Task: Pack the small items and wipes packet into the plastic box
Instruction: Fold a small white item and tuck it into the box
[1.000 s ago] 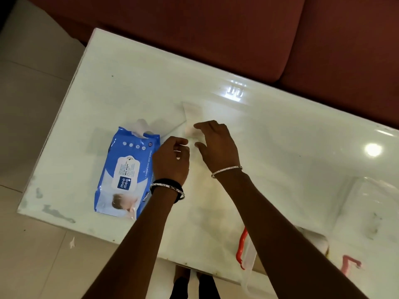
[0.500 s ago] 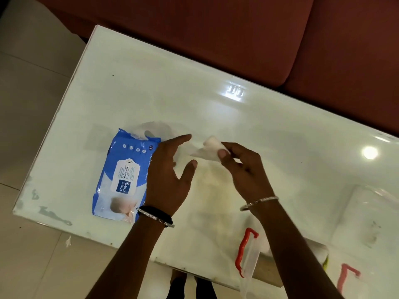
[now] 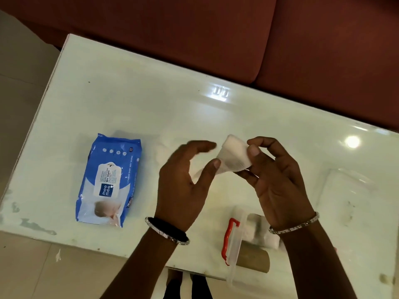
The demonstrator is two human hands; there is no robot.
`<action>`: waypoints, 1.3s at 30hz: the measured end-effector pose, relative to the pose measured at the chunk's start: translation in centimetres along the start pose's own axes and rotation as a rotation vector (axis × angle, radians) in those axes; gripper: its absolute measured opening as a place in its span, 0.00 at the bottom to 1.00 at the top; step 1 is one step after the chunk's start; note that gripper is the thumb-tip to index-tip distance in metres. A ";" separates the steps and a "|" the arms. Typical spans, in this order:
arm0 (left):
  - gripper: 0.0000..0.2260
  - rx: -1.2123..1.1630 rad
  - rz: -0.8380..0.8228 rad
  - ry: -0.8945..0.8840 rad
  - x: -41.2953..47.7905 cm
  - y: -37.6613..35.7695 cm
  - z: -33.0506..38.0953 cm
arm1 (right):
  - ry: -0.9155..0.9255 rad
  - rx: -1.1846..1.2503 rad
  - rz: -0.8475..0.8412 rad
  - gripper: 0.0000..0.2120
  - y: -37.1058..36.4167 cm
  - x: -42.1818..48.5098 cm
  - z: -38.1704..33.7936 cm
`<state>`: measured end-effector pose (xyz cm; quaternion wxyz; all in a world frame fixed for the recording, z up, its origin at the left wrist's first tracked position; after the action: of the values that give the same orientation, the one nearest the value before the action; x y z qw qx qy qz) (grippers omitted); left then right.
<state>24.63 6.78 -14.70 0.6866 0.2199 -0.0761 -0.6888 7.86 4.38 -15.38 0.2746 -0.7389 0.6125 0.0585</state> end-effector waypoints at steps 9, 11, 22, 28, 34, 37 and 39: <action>0.11 0.068 0.083 -0.112 -4.1 -1.1 4.3 | 0.009 -0.041 0.160 0.15 -0.1 -4.6 1.2; 0.14 0.071 0.029 -0.099 -4.7 -1.6 4.3 | 0.019 -0.041 0.189 0.15 -0.3 -5.5 1.4; 0.12 -0.176 -0.066 -0.013 -6.5 -1.2 3.0 | 0.090 -0.400 0.139 0.08 -0.7 -8.6 0.2; 0.13 -0.415 -0.233 0.141 -7.9 -1.6 1.6 | 0.133 -0.413 0.076 0.16 0.6 -8.8 -0.5; 0.17 -0.517 -0.312 0.202 -8.9 -1.7 0.5 | 0.006 -0.315 -0.098 0.15 -0.7 -9.6 1.6; 0.21 -0.619 -0.344 0.274 -9.5 -1.8 -0.3 | 0.013 -0.302 -0.047 0.14 -0.4 -9.9 2.4; 0.25 -0.732 -0.351 0.371 -9.8 -2.0 -0.9 | 0.009 -0.280 -0.042 0.14 -0.2 -10.2 2.7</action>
<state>22.79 16.65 -14.39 0.5938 0.0917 0.3359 -0.7254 6.30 14.59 -13.28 0.1674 -0.7828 0.5841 0.1344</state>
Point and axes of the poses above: each hand's wrist, its own x-axis towards the middle knuckle, its own y-axis out of the back of the hand, z = x × y, the point moved 6 cm from there along x, towards the middle knuckle, and after that the axes turned 10 degrees about -z, right-handed, at the moved point
